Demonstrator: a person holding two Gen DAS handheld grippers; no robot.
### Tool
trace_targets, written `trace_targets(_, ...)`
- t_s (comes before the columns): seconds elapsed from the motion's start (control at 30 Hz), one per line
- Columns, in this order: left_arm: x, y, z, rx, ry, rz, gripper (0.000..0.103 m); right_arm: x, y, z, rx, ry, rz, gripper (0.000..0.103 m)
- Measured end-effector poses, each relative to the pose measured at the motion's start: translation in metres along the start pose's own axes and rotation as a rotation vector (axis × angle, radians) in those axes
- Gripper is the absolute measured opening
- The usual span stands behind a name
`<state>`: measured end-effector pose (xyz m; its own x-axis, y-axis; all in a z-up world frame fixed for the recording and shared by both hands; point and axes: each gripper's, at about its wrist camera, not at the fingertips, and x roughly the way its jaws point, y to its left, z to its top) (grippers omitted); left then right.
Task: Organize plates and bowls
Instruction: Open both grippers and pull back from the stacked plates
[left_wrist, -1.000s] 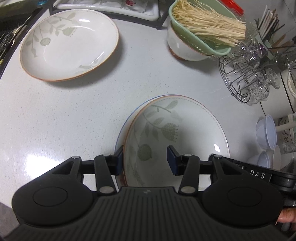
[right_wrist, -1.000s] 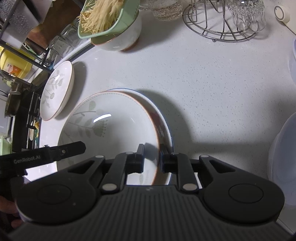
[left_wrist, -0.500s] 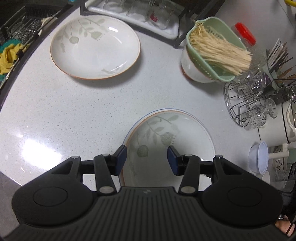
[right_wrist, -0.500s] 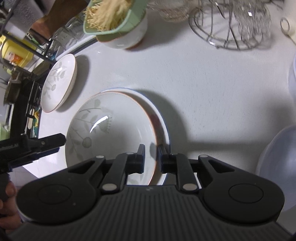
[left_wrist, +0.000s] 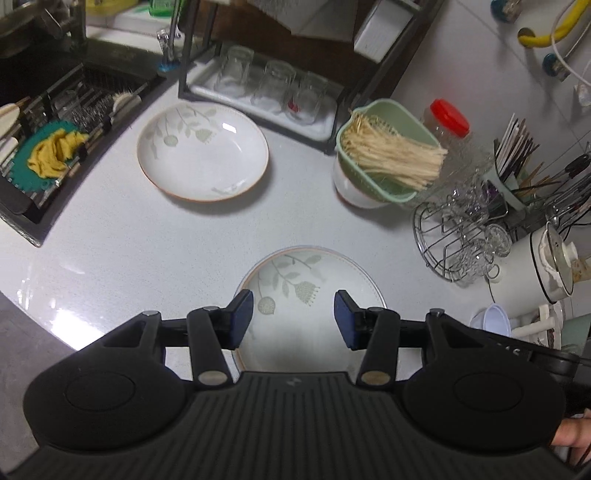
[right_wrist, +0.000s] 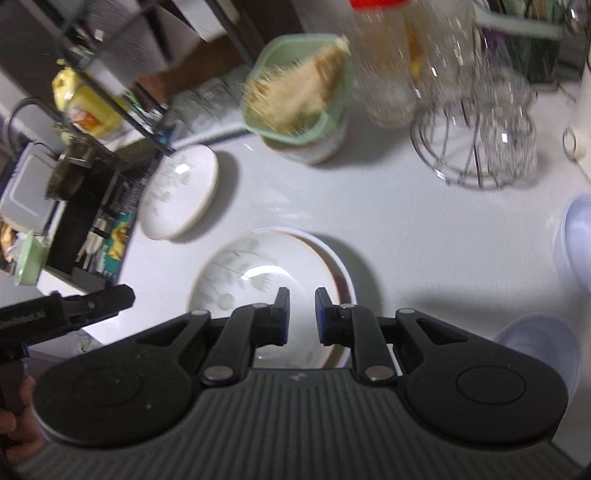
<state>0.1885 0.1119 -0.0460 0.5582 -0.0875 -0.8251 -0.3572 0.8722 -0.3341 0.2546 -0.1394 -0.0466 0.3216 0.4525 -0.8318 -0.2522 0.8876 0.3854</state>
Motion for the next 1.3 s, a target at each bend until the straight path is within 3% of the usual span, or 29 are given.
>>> trace_targets(0.4,-0.074,-0.034,-0.031,0.043,-0.235,0.07,0.056,-0.049,0.034,-0.01,-0.219,-0.186,0.098,0.018)
trace_targets(0.6,-0.083,-0.033,-0.056,0.037,-0.254,0.092,0.062,-0.061,0.045,-0.023,-0.275,-0.21,0.134,0.018)
trace_targets(0.93,-0.058,0.002,-0.086,0.009,-0.239,0.094,0.067,-0.045,0.048,-0.065,-0.279,-0.186,0.145,0.018)
trace_targets(1.3,-0.05,0.027,-0.09,0.011,-0.214,0.094,0.068,-0.034,0.061,-0.076,-0.301,-0.187,0.124,0.018)
